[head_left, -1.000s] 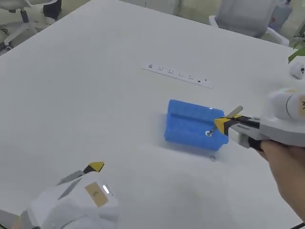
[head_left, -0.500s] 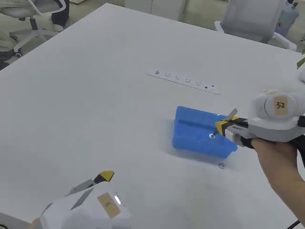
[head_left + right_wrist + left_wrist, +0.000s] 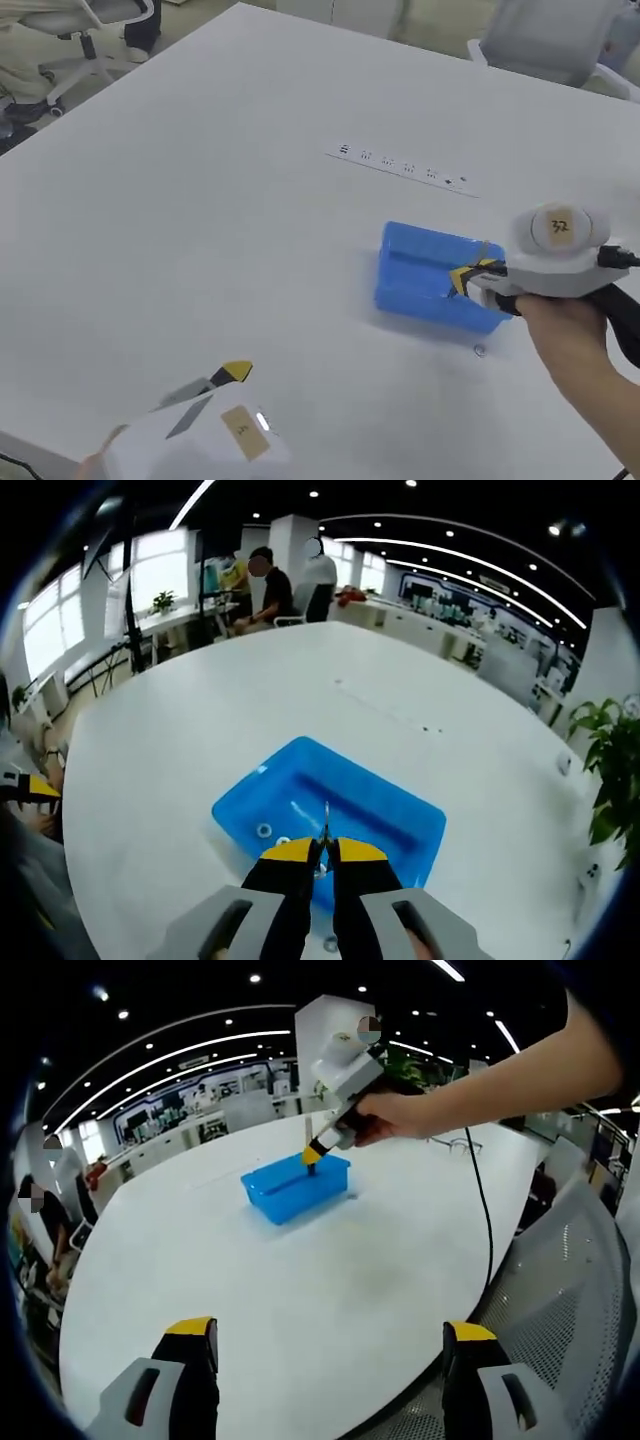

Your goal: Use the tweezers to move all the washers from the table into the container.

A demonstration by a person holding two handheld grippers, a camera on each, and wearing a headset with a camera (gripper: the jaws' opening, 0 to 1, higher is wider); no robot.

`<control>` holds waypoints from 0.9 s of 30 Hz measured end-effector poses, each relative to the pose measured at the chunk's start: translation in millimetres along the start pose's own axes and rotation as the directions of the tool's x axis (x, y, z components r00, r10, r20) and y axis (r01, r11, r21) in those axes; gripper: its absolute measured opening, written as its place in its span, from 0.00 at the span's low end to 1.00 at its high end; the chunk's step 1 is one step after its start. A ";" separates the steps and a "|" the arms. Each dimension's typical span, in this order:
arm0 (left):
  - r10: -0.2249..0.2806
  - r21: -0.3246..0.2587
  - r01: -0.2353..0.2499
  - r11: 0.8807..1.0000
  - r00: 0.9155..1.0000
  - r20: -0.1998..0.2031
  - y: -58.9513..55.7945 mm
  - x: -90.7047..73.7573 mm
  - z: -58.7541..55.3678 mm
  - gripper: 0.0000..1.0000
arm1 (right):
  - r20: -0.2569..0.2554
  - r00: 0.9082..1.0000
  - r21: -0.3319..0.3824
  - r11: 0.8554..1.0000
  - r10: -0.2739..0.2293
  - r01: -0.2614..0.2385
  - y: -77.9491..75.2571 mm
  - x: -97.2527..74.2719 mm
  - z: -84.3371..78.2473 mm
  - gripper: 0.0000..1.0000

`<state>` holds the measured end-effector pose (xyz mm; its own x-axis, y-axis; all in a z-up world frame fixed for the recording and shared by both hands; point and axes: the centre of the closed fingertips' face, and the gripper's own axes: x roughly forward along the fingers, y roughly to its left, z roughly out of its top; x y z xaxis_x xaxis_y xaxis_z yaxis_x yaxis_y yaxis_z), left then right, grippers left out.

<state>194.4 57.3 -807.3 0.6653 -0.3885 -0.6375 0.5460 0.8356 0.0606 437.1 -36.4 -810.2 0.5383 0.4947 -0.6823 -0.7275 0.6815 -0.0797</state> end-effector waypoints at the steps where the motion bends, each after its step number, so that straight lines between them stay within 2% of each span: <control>1: -0.001 0.001 0.001 1.000 1.000 -0.001 -0.2 0.1 -0.2 0.95 | -0.003 1.000 0.004 1.000 0.002 -0.002 -0.3 0.7 -1.1 0.03; 17: -0.007 0.006 0.008 1.000 0.999 -0.032 -1.6 2.1 -5.2 0.94 | -0.020 1.000 0.015 1.000 0.005 -0.004 -2.7 10.5 -11.1 0.03; 24: -0.006 0.009 0.007 1.000 0.999 -0.039 -1.6 2.7 -6.6 0.94 | -0.010 1.000 0.055 0.998 0.011 -0.010 -1.5 11.9 -10.4 0.03; 27: -0.004 0.010 0.004 1.000 0.999 -0.041 -1.3 2.6 -7.1 0.94 | -0.001 1.000 0.046 0.999 -0.001 0.001 -2.5 7.9 -7.5 0.03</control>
<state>191.8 58.0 -814.5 0.6419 -0.3757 -0.6684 0.5541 0.8299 0.0656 440.0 -38.2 -820.8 0.5381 0.4936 -0.6832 -0.7068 0.7058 -0.0468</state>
